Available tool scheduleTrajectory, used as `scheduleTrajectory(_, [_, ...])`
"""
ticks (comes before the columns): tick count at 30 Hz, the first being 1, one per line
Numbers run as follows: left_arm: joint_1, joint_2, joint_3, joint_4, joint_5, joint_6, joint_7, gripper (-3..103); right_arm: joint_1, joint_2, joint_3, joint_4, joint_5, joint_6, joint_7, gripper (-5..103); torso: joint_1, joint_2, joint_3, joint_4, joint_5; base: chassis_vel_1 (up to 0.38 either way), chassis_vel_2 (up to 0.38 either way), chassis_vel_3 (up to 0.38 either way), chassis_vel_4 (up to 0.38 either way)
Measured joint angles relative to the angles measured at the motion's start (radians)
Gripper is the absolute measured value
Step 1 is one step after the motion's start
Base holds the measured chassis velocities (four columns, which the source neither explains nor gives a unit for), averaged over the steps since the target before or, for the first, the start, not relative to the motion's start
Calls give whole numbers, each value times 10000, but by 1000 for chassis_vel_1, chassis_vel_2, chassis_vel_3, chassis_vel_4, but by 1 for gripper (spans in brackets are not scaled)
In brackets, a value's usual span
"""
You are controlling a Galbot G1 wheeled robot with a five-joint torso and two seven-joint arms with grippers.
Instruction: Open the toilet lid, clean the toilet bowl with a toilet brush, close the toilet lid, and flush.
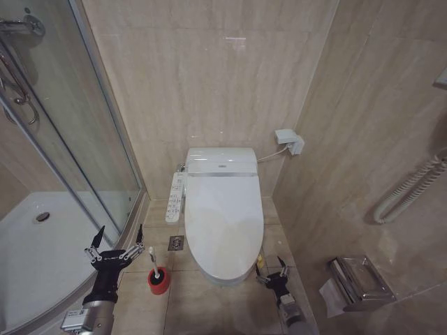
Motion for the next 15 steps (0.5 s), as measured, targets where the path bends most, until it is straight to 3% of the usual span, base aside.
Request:
scheduleTrajectory(13, [0,0,0,0,0,0,0,100,408,172,1,-378,-154,60,154,102,0,0,-1,2,3,0,0,0,0])
scheduleTrajectory(14, [1,0,0,0,0,0,0,100,441,175,1,-388,-151,60,155,83,0,0,-1,2,3,0,0,0,0])
scheduleTrajectory(15, [1,0,0,0,0,0,0,100,441,175,1,-388,-151,60,155,83,0,0,-1,2,3,0,0,0,0])
